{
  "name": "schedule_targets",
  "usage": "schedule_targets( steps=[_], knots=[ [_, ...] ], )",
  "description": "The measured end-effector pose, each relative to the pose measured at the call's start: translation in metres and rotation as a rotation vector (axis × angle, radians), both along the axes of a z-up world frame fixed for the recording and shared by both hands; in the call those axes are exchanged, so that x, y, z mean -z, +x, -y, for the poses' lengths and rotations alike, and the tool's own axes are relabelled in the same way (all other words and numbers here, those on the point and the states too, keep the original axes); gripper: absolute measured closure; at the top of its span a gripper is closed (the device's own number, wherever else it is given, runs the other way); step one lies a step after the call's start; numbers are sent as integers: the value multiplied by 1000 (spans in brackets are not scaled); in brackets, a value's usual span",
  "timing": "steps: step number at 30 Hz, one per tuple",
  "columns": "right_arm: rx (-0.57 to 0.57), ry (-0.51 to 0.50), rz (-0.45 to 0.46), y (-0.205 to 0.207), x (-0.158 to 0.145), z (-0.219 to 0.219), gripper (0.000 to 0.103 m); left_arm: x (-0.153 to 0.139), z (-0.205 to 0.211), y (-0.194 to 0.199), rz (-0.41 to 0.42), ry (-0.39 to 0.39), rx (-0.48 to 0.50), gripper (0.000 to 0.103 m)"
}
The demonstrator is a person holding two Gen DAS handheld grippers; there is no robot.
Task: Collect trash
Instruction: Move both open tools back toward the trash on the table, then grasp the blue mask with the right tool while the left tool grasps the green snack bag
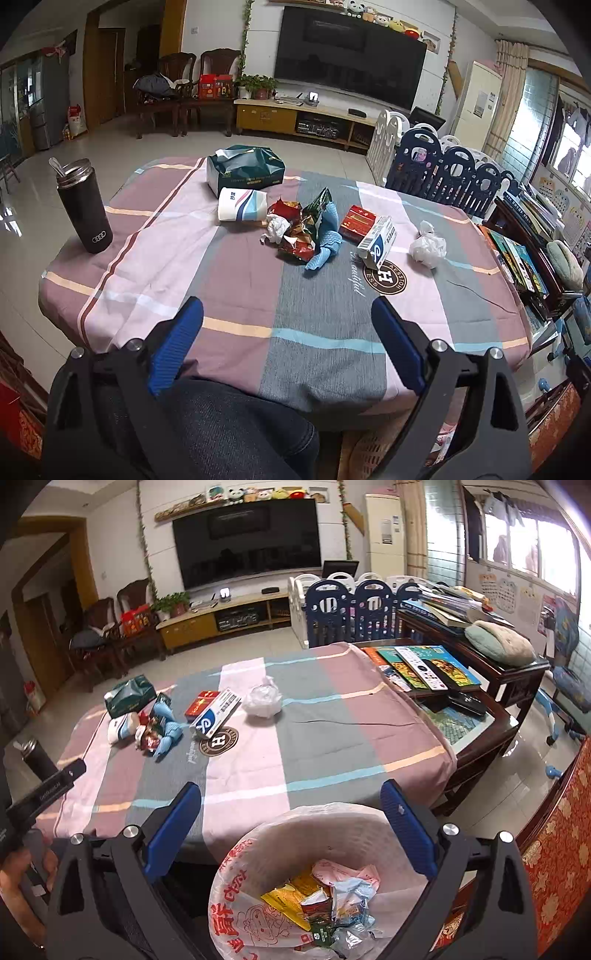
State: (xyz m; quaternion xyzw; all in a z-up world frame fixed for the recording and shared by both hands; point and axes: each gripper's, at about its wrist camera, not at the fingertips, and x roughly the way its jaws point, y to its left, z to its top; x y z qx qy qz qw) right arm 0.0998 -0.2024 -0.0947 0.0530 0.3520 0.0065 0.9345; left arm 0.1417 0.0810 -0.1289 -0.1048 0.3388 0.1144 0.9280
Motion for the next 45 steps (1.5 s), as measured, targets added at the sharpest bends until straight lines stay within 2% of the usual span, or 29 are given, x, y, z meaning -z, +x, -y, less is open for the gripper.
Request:
schedule_targets(
  steps=[9,16,19,23,29,31,34,38,40,44,45],
  knots=[
    [-28,-11,-50,14,12,-21,7,24,-13,8,-35,-30,-11,10],
    [-37,30,-99,41,25,-38,7,43,-19,16,-55,-60,-2,10],
    [-47,10,-96,66,30,-55,7,53,-24,23,-99,-111,3,9],
    [-74,6,-97,126,34,-87,7,68,-35,30,-163,-186,-23,9],
    [-202,-88,-155,212,56,-161,10,79,-47,28,-179,-271,-53,9],
    [-255,-92,-181,232,65,-185,12,82,-49,29,-185,-303,-54,9],
    [-275,-74,-225,268,79,-219,12,87,-53,31,-198,-343,-56,9],
    [-272,-61,-274,301,97,-251,12,90,-58,33,-195,-387,-66,9],
    [-309,-60,-328,314,111,-268,12,91,-58,33,-194,-395,-68,10],
    [-339,-128,-404,326,142,-292,13,91,-60,34,-195,-407,-75,10],
    [-365,-123,-413,323,147,-295,23,91,-61,34,-192,-414,-78,10]
  ],
)
